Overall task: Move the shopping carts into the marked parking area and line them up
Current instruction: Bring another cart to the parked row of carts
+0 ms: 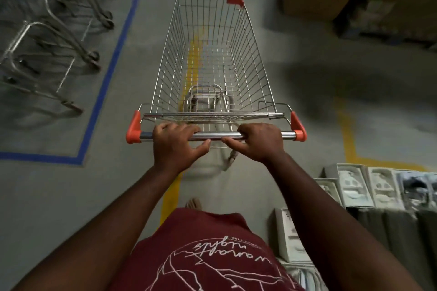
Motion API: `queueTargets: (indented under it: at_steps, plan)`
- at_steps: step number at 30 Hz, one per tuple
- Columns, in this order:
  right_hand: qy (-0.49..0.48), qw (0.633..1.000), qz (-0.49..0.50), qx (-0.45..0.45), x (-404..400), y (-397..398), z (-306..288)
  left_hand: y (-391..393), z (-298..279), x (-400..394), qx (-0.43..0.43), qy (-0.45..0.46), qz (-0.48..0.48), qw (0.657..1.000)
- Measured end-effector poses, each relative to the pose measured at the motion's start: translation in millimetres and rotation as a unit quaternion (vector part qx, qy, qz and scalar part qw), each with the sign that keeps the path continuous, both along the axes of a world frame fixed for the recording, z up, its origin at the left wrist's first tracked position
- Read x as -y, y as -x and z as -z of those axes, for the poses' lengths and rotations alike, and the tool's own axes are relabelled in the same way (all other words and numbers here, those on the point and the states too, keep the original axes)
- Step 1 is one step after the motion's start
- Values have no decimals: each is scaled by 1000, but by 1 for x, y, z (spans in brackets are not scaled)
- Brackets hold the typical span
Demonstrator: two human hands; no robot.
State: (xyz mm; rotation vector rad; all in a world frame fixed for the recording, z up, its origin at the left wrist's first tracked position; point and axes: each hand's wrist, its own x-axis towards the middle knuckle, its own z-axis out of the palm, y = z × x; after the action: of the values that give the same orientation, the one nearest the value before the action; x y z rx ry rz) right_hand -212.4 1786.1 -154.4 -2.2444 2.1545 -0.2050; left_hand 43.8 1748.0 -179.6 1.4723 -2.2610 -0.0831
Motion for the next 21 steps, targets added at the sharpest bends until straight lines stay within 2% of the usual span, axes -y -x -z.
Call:
queueTargets:
  at_steps: [4, 10, 15, 19, 21]
  plan:
    - [12, 1000, 3, 1, 67, 51, 2, 50, 0, 68, 26, -30, 4, 999]
    - [33, 999, -12, 6, 180, 134, 11, 132, 0, 174, 22, -10, -5, 1000]
    - [3, 999, -28, 14, 278, 205, 6, 202, -5, 263, -47, -29, -28, 998]
    - [-42, 998, -48, 30, 360, 254, 1, 254, -13, 335, -152, -100, -116, 976]
    - [-52, 997, -52, 34, 399, 277, 2, 272, -11, 371, -176, -122, -146, 966]
